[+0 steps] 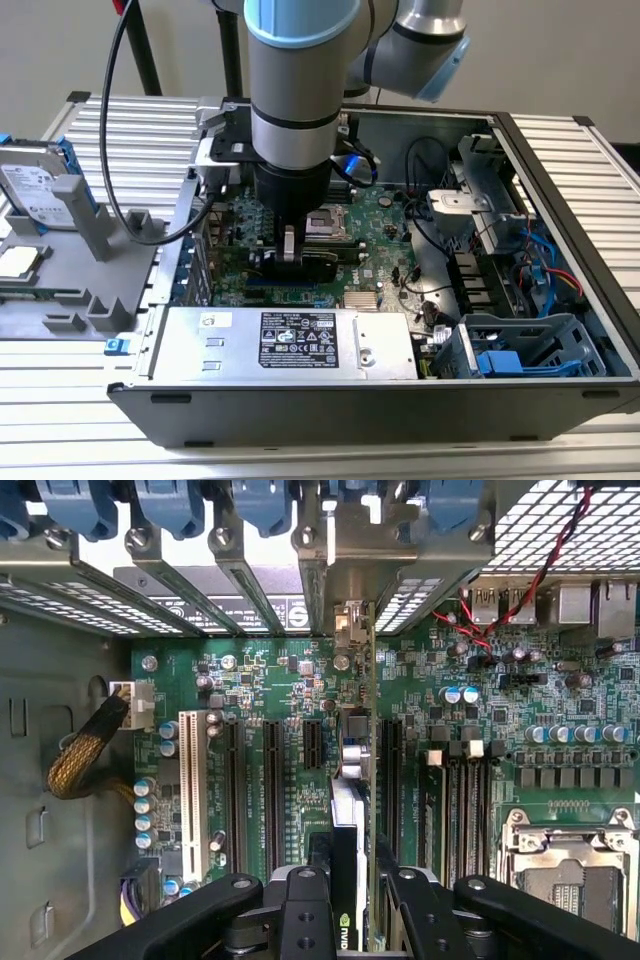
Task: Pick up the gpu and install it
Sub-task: 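Insert the gpu into the slot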
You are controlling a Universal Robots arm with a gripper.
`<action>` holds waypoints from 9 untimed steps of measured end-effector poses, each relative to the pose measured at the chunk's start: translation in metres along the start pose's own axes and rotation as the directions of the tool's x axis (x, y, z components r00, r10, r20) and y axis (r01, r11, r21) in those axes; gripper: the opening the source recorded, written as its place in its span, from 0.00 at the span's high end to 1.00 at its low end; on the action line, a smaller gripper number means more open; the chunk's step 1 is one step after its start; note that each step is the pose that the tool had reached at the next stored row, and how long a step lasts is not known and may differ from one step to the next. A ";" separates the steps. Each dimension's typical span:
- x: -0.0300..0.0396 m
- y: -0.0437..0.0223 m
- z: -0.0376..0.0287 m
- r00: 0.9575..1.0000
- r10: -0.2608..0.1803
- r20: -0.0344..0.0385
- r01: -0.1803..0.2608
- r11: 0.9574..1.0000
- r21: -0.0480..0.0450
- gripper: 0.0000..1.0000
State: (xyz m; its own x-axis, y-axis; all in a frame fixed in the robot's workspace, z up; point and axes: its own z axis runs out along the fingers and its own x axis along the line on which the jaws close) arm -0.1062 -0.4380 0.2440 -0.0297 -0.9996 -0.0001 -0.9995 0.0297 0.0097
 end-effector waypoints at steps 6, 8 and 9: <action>0.0000 0.0000 0.0003 1.000 0.000 0.000 0.000 1.000 0.000 1.00; 0.0000 0.0000 0.0003 1.000 0.000 0.000 0.000 1.000 0.000 1.00; 0.0000 0.0000 0.0003 1.000 0.000 0.000 0.000 1.000 0.000 1.00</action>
State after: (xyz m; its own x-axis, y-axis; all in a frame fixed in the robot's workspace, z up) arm -0.1062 -0.4379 0.2437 -0.0297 -0.9996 0.0002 -0.9995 0.0297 0.0095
